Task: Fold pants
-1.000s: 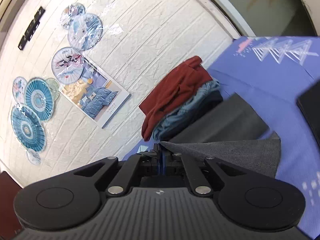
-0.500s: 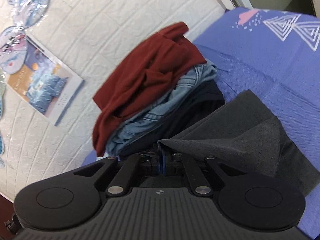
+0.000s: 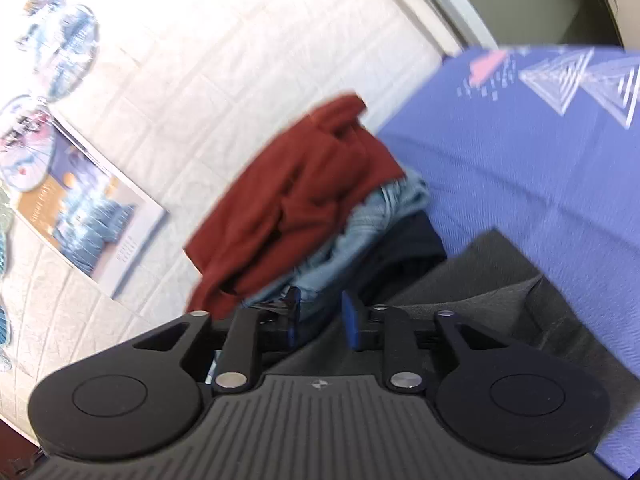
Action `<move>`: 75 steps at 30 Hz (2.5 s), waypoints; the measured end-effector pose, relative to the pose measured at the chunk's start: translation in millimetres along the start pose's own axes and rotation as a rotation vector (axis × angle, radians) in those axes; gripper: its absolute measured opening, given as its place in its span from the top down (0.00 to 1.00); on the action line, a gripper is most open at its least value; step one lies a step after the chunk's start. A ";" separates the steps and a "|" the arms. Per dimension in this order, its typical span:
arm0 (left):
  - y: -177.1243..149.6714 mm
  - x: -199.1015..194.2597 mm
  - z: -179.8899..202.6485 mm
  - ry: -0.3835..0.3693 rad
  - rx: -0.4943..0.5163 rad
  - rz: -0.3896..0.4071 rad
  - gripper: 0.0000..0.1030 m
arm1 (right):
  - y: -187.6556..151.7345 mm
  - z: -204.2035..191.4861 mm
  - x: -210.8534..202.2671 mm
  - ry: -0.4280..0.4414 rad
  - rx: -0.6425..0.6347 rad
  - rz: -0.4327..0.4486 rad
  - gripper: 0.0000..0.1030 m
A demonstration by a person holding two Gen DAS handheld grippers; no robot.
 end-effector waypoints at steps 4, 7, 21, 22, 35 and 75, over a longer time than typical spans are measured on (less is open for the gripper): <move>-5.9 -47.8 -8.5 0.026 0.036 0.046 0.00 | -10.7 -15.6 -20.4 0.036 -0.056 -0.004 0.40; -27.0 -66.2 -29.7 0.054 0.010 0.011 0.00 | -26.9 -19.9 -37.9 0.057 -0.078 -0.014 0.28; -71.9 -21.8 -67.6 0.064 -0.233 -0.027 0.00 | -98.9 37.9 -87.7 -0.069 0.067 -0.070 0.09; -70.6 -18.4 -67.4 0.069 -0.235 -0.018 0.00 | -97.3 41.1 -87.1 -0.075 0.082 -0.050 0.10; -9.2 -22.1 -78.3 0.075 -0.140 0.013 0.00 | -33.5 47.3 -66.9 -0.130 0.112 0.125 0.94; 8.5 91.9 -44.7 0.163 0.161 -0.092 0.00 | 11.0 55.3 4.2 -0.295 -0.424 0.013 1.00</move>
Point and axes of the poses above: each gripper's, at about its wrist camera, not at the fingertips, and x roughly the way its jaws point, z to its right, y to its top, the point moved 8 cm from there along x, roughly the way its jaws point, and after that the axes turned 3 degrees about x, right-handed, at the moved point
